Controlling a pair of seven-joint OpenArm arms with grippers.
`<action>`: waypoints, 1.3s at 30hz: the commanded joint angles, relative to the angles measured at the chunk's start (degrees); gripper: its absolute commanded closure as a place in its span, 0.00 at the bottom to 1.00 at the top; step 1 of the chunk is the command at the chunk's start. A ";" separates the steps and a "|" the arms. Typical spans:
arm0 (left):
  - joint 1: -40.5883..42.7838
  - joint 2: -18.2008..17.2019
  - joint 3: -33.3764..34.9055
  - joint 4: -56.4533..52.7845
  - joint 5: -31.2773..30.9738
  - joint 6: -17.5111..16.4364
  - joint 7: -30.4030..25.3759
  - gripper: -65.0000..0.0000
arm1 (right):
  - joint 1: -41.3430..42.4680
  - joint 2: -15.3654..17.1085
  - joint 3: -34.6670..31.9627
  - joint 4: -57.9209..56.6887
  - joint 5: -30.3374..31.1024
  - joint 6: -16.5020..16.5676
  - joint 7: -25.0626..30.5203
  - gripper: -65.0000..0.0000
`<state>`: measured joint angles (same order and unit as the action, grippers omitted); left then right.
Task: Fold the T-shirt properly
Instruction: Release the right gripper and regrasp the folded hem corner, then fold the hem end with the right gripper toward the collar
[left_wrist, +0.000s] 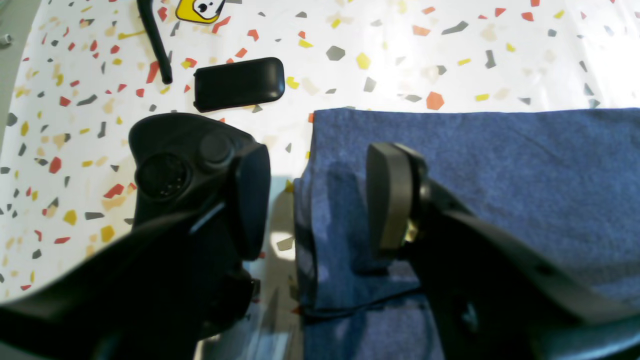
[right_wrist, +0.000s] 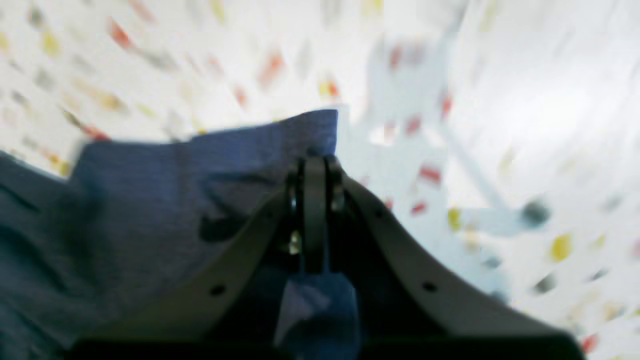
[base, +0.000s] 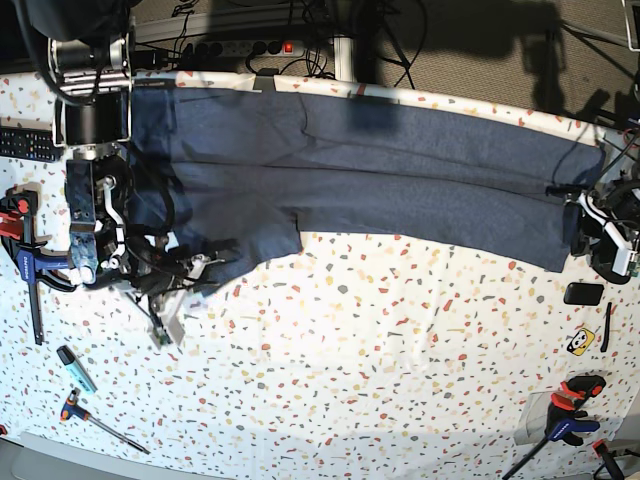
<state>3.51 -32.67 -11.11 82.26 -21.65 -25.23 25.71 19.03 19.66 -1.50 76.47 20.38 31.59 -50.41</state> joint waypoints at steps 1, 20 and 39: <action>-0.79 -1.33 -0.55 0.98 -0.46 0.42 -1.31 0.54 | 0.11 0.48 0.35 3.13 0.59 1.03 0.87 1.00; -0.79 -1.33 -0.55 0.98 -0.46 0.39 -1.31 0.54 | -34.51 -0.85 0.35 37.64 0.57 1.07 6.58 1.00; -0.79 -1.33 -0.55 0.98 -0.44 0.39 -1.29 0.54 | -39.36 -3.93 -9.22 37.64 -2.60 4.90 8.98 1.00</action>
<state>3.49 -32.69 -11.11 82.26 -21.47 -25.23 25.74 -20.49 15.68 -10.98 112.99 16.75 35.48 -42.87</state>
